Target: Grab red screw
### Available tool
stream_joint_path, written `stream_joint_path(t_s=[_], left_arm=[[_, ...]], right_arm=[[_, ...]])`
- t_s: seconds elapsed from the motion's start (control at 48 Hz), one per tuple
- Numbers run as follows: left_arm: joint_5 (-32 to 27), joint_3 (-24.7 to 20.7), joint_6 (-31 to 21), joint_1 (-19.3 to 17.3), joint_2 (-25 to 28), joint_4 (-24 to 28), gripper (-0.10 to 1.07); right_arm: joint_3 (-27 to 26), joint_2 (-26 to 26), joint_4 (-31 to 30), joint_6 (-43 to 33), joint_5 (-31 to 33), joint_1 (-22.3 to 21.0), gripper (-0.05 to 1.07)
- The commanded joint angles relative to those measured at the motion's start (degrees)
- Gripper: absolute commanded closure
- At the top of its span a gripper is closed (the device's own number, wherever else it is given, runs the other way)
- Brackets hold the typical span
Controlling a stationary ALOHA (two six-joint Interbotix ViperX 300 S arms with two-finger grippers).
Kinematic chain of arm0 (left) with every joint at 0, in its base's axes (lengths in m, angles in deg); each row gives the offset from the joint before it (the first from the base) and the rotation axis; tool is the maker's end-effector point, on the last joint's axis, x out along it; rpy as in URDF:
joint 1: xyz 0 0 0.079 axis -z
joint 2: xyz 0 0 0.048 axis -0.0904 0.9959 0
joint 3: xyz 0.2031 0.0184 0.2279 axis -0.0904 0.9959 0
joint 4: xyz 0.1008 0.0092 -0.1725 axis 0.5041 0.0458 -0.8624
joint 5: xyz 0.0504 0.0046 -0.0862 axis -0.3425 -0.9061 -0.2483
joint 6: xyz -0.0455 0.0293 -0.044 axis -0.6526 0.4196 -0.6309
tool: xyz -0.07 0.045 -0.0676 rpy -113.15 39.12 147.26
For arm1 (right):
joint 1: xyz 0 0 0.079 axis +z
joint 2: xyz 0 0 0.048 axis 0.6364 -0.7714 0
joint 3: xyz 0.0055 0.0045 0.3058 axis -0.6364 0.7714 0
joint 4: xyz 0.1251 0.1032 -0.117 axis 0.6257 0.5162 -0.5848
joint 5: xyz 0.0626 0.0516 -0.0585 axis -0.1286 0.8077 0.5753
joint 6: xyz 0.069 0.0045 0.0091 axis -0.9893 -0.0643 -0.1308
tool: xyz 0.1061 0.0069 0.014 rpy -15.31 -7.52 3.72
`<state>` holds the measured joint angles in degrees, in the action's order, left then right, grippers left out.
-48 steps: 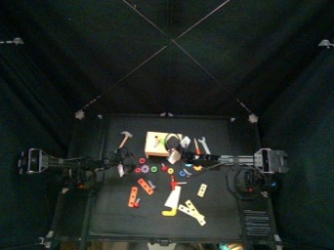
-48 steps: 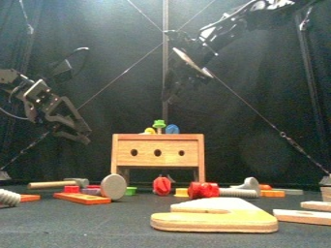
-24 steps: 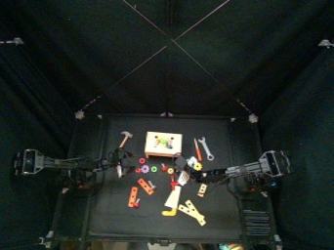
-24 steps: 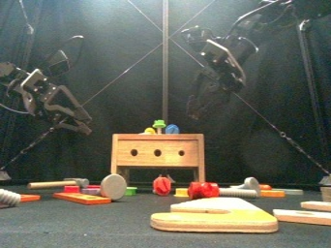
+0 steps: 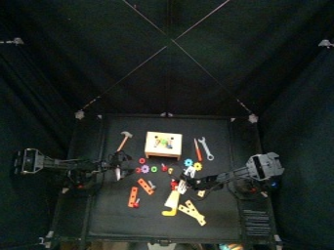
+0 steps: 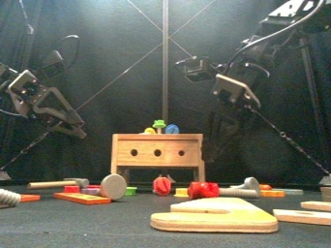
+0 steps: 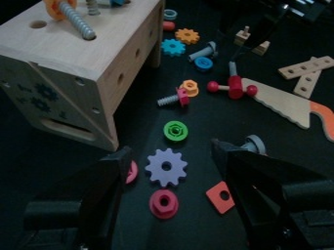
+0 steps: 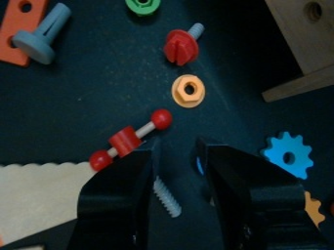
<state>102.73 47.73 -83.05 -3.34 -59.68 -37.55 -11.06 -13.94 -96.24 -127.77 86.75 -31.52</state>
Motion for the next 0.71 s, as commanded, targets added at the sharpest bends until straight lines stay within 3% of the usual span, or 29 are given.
stream_joint_path(t_s=[0.0, 0.229, 0.688], left_arm=[[0.2, -0.5, 0.0, 0.1, 0.0, -0.2, -0.01], [0.2, -0.4, 0.1, 0.1, 0.0, -0.9, -0.01], [0.2, 0.5, 0.3, -0.7, 0.0, -0.9, -0.01]], right_arm=[[-2.6, -0.2, -0.3, 0.2, -0.2, -1.9, 0.28], [-4.1, -2.8, -1.1, -0.4, -0.8, -4.7, 0.28], [-9.7, -6.6, -3.4, 0.2, -7.9, -7.4, 0.24]])
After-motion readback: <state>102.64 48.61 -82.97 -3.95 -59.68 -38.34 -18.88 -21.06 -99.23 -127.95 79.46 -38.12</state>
